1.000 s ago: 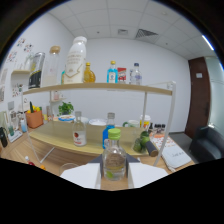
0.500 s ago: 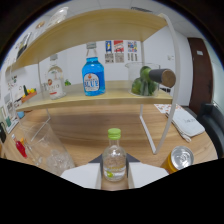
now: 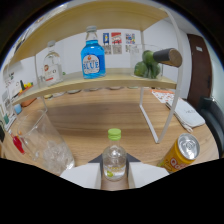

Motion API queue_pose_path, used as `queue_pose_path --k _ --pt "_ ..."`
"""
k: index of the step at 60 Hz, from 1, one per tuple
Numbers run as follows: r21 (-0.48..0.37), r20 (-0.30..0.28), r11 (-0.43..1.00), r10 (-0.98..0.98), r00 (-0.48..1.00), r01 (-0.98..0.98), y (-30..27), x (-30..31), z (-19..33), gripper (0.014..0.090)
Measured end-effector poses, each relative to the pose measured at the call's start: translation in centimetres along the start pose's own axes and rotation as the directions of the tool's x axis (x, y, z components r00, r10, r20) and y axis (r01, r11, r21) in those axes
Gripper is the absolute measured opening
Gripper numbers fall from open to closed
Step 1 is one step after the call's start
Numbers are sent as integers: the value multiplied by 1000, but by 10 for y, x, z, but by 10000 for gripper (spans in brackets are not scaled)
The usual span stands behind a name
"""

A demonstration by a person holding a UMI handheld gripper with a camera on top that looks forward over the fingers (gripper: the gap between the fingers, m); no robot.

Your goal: Make me a cup of Vodka Sunrise.

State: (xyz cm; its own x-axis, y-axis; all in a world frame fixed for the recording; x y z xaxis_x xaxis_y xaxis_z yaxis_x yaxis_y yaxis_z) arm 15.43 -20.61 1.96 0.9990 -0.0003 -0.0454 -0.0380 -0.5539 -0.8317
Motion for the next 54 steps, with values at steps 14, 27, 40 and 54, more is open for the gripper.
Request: queue_pose_path --k 14,27,40,54 --pt "-37 -25 999 -3 1000 2 11 1 -11 395" --pt "-46 -66 998 42 997 -45 -1 -1 -45 815" --pt "-19 -106 998 57 993 -59 -23 -19 -109 852" --pt "-33 -118 998 57 991 -62 -21 -60 -157 854"
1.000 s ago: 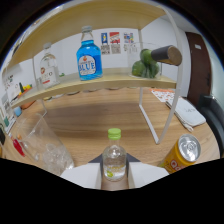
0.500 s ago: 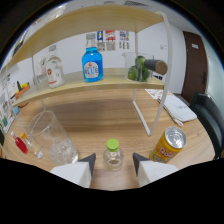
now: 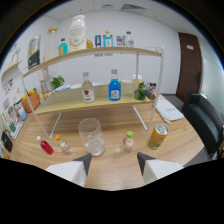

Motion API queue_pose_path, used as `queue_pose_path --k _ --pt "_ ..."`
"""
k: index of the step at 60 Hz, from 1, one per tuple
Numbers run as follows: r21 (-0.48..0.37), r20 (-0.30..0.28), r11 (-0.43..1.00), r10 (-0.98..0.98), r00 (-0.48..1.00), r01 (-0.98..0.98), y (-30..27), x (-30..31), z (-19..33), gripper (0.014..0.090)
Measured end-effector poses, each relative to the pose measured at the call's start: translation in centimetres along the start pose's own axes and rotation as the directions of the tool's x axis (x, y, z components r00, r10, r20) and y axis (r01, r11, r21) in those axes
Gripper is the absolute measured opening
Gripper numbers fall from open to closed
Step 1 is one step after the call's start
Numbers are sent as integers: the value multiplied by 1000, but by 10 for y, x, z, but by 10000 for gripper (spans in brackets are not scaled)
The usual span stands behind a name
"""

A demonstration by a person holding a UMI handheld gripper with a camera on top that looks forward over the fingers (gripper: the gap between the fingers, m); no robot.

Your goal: Make me a cup of Vodka Sunrise.

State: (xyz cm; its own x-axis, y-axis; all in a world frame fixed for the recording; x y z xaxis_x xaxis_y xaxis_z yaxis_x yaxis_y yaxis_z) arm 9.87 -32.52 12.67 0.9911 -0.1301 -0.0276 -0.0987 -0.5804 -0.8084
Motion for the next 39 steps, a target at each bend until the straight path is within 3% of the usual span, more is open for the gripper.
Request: queue_pose_path --k 39 --pt "-12 22 998 -64 998 64 1 -66 -29 859"
